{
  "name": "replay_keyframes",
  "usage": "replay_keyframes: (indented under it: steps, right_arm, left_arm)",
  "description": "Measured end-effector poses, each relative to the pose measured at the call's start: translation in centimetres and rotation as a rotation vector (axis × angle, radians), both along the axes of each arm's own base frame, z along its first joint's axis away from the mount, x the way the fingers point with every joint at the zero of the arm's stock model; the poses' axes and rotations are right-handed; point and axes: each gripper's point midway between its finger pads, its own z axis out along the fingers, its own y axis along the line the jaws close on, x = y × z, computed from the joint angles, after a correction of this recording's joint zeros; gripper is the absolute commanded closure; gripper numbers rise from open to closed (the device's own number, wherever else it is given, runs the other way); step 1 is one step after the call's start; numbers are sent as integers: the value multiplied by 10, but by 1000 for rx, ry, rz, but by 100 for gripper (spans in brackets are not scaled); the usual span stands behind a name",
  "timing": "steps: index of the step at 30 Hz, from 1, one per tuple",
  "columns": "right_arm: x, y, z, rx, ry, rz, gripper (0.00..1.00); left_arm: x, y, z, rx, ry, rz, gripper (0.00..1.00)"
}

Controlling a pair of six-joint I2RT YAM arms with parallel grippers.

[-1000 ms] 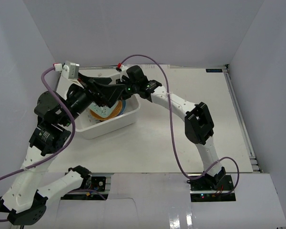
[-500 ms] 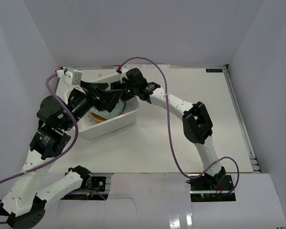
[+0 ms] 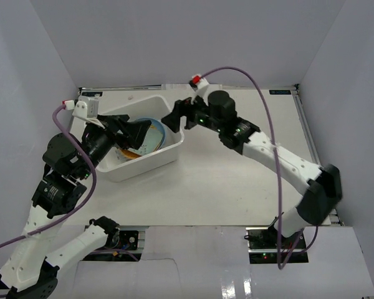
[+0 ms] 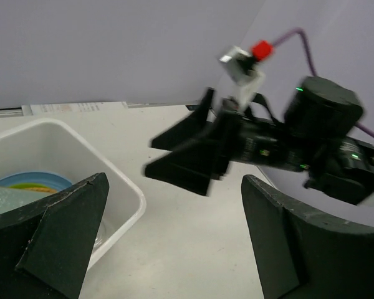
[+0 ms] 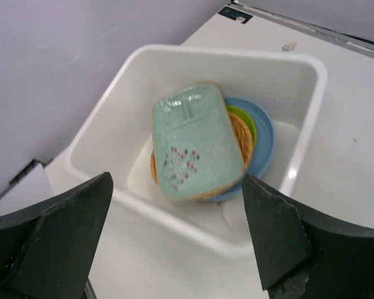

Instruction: Place the plates into the plastic bin on the countertop

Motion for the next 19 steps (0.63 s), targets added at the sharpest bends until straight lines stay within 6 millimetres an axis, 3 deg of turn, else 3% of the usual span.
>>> replay_keyframes:
  steps: [7,12,15,19]
  right_arm:
    - [-84,-128,25,84,-190,-151,10]
    - [-121,-201,11,151,-258,-288,10]
    - [-136,-230,0,200,-272,-351,10]
    - [-142,-247,-22,220,-257,-400,10]
  left_arm:
    - [-15,19,-24,5,18,44,2]
    - [-19,20,-50,-3,68,45,2]
    - [-14,13,-69,7,126,32,2]
    - [-6,0,-91,31,194,-1,2]
